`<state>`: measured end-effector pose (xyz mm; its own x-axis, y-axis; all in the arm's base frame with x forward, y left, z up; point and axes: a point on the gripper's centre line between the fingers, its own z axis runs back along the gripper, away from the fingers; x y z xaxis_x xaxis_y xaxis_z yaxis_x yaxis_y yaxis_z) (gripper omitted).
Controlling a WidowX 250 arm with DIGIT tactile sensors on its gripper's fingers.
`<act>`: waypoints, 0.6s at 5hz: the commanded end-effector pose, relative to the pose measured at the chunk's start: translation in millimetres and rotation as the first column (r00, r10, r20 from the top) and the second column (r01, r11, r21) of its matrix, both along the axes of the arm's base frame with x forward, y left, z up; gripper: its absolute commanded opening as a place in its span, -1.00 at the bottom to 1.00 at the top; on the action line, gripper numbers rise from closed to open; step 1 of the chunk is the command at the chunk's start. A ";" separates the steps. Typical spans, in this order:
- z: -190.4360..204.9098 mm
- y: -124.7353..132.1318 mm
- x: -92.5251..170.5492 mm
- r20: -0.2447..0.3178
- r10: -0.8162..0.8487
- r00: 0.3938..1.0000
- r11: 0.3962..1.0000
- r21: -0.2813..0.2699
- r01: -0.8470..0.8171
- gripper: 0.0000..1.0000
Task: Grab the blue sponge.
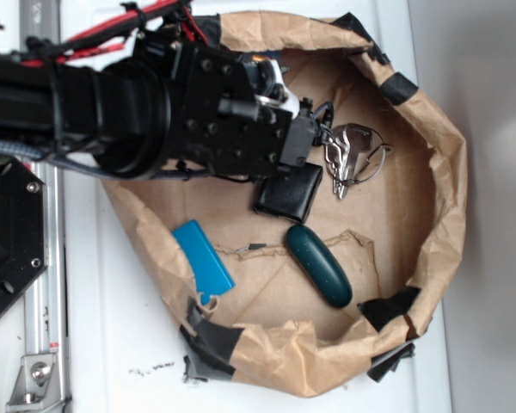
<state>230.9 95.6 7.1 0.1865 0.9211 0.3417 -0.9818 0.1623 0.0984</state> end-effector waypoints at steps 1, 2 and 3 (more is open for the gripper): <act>-0.4 7.0 -28.0 -0.042 0.006 0.999 1.000 0.019 -0.005 -1.00; 4.1 4.2 -28.6 -0.035 -0.006 0.999 1.000 0.022 0.006 -1.00; 16.4 1.4 -25.0 -0.024 -0.106 0.994 0.994 0.030 0.107 -1.00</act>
<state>220.3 86.3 15.3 0.3103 0.8846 0.3481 -0.9504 0.2804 0.1347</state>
